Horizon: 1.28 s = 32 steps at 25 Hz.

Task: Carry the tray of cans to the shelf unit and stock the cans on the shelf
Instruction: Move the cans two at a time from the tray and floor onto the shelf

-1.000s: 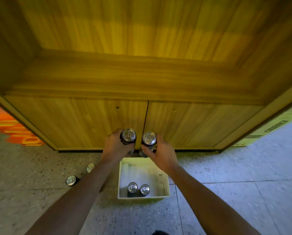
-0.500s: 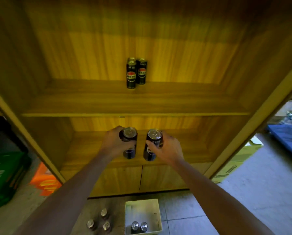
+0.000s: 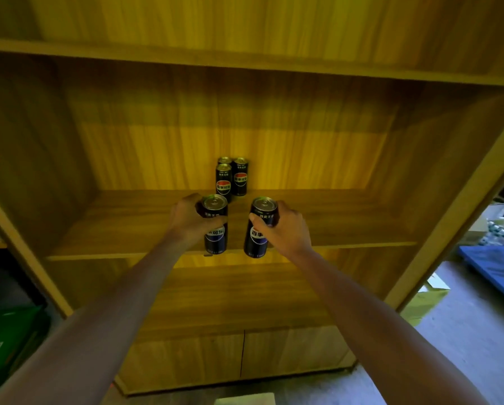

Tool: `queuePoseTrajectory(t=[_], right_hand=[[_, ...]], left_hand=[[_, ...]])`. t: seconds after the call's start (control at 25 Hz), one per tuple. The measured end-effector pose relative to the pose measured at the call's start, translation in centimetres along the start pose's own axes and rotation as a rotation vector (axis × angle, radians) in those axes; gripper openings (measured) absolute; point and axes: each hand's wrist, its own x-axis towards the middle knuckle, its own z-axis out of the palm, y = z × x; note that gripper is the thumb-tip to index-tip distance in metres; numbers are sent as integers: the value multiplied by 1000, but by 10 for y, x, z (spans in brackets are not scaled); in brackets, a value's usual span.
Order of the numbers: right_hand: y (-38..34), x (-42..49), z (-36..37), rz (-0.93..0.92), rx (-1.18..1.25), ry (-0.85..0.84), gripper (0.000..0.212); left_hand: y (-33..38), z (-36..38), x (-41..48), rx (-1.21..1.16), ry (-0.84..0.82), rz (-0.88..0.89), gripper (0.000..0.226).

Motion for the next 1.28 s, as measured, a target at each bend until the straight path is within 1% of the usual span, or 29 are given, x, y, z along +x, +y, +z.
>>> queuePoseTrajectory(t=[0.12, 0.24, 0.32, 0.6, 0.72, 0.84, 1.0, 1.12, 1.28], right_hand=[[19, 29, 16, 21, 34, -72, 65], [33, 62, 37, 50, 236, -86, 52], [40, 81, 52, 60, 305, -88, 48], [59, 112, 103, 86, 369, -182, 50], [61, 124, 113, 52, 316, -191, 53], [64, 134, 121, 49, 313, -190, 54], [72, 154, 132, 104, 388, -213, 56], [77, 173, 139, 122, 373, -223, 57], [83, 195, 150, 159, 431, -261, 62]], left_hand=[[-12, 17, 28, 32, -5, -49, 38], [-29, 37, 61, 37, 2, -103, 44], [-39, 49, 79, 28, 5, -136, 45], [-62, 85, 112, -24, 37, -187, 42], [-67, 91, 122, -43, 36, -169, 49], [-69, 92, 131, -52, 65, -153, 54], [-72, 93, 145, -29, 99, -164, 53], [-72, 98, 157, -11, 110, -192, 50], [-68, 109, 172, -8, 104, -171, 51]])
